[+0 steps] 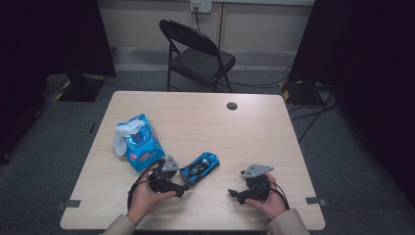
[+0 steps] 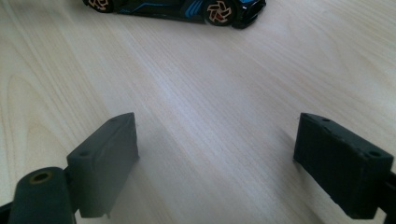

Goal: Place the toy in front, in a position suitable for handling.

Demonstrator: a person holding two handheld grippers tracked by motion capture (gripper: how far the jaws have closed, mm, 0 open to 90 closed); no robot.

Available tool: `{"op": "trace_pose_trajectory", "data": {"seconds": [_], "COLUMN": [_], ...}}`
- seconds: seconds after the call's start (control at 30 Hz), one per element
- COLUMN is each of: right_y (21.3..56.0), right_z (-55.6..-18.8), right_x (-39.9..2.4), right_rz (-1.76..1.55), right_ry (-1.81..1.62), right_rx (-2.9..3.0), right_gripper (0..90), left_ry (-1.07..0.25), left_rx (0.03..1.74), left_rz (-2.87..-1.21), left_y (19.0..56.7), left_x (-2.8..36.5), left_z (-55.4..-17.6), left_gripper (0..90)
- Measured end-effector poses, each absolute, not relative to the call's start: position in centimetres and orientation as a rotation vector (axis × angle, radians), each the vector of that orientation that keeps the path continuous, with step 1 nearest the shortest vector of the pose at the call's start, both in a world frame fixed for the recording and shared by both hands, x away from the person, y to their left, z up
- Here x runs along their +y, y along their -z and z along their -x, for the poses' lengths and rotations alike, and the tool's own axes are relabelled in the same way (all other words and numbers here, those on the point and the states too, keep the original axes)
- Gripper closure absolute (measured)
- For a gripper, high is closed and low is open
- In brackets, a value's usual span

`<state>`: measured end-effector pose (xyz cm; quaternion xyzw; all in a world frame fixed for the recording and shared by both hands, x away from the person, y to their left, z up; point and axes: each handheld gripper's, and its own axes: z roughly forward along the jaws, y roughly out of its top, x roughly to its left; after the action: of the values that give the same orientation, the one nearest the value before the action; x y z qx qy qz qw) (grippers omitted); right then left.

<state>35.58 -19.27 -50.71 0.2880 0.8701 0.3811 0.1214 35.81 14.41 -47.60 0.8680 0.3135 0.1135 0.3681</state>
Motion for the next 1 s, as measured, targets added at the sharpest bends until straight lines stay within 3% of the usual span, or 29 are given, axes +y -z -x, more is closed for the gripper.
{"op": "trace_pose_trajectory", "data": {"seconds": [0.3,1.0], "right_y": [50.7,50.7], "right_z": [-35.6,-35.6], "right_x": [-19.3,-19.3], "right_rz": [-0.841,-0.841], "right_ry": [-1.112,-1.112], "right_rx": [2.541,2.54], "right_gripper": [12.9,13.0], "left_ry": [-0.284,-0.349], "left_rx": [0.865,1.042], "left_rz": [-2.169,-2.093], "left_y": [44.8,42.6], "left_x": [19.4,27.1], "left_z": [-36.1,-38.0], "left_gripper": [17.9,20.8]}}
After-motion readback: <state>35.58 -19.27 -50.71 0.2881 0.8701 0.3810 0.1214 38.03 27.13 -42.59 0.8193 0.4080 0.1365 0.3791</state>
